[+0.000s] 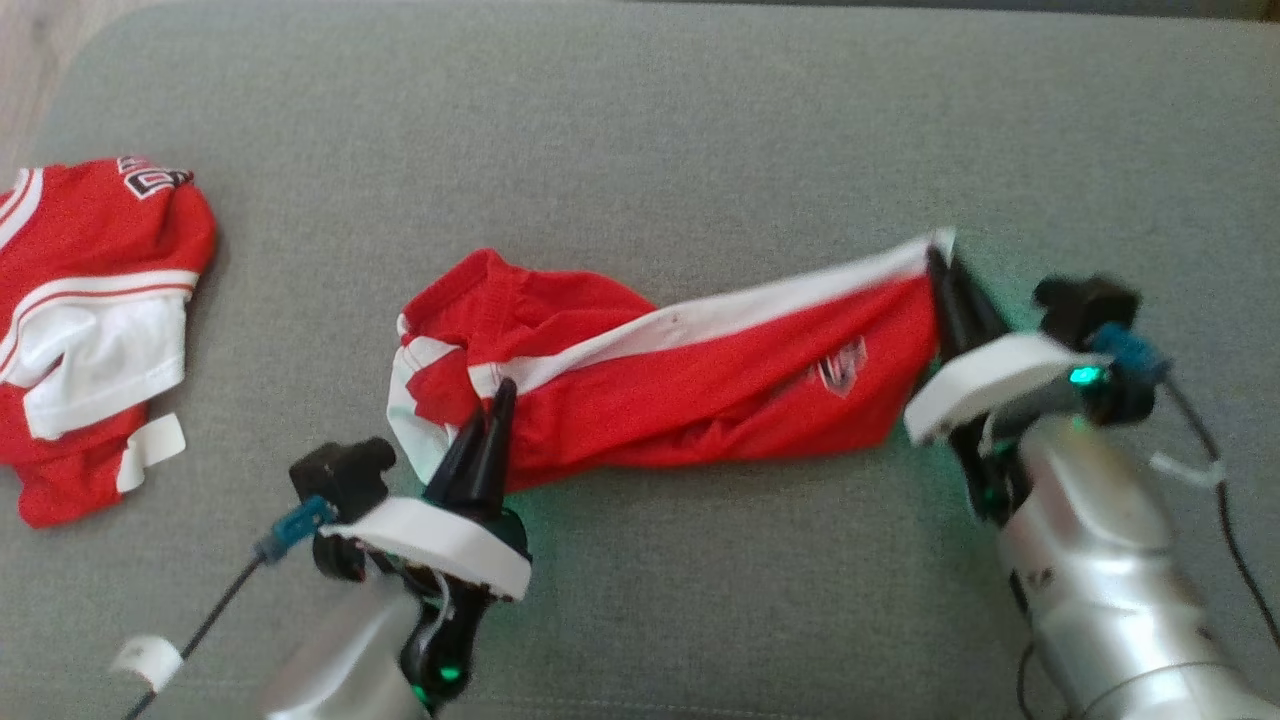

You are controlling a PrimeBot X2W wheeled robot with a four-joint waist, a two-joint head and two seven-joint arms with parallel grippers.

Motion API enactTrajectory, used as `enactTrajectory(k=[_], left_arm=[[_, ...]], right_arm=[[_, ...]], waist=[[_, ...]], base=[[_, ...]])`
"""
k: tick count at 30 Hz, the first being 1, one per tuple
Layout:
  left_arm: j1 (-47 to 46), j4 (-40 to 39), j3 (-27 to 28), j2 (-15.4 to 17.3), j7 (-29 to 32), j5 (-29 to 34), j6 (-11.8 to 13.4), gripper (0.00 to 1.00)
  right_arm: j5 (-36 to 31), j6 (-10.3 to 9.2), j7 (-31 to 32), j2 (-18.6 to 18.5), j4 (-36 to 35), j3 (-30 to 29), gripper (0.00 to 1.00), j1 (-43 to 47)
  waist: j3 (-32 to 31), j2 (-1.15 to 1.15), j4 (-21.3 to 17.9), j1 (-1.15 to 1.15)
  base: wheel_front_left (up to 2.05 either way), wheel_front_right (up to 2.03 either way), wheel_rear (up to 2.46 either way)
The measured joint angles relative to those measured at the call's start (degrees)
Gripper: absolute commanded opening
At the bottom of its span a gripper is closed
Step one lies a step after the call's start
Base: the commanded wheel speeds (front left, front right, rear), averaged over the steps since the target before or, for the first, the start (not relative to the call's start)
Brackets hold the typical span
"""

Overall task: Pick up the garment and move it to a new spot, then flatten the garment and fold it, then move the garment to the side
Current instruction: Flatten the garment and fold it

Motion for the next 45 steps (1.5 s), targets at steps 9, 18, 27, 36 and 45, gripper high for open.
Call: enactTrajectory(k=[9, 18, 27, 36, 45], left_arm=[[-15.2, -5.6, -0.3, 9.5, 0.1, 4.9, 0.0, 0.0], [-26.9, -8.9, -1.9, 14.6, 4.4, 3.2, 0.0, 0.0], [-33.5, -9.1, -2.3, 14.6, 8.8, 0.4, 0.0, 0.0], [-44.9, -0.7, -1.1, 11.2, 2.1, 4.9, 1.1, 0.0], [-53.5, 0.3, 14.0, 4.6, -0.5, 10.6, 1.5, 0.0]], right_arm=[[2.9, 0.0, 0.0, 0.1, -20.3, -4.8, 0.0, 0.2], [3.4, 0.0, 0.0, -5.1, -27.7, -2.5, 0.0, -6.7], [3.1, 0.0, 4.4, -10.2, -29.0, 2.7, 0.0, -18.0], [-3.2, 0.0, 1.6, -9.7, -20.7, 2.0, 0.0, -32.5], [-9.1, 0.0, -0.1, -5.6, -19.8, -5.6, 0.0, -42.7]], waist=[[-7.2, 0.0, -1.8, -0.01], [-11.6, 0.0, -4.0, -0.02], [-7.2, 0.0, -4.6, 0.0], [2.5, 0.0, -4.7, 0.01], [9.3, 0.0, -4.4, 0.01]], base=[[0.0, 0.0, 0.0], [0.0, 0.0, 0.0], [0.0, 0.0, 0.0], [0.0, 0.0, 0.0], [0.0, 0.0, 0.0]])
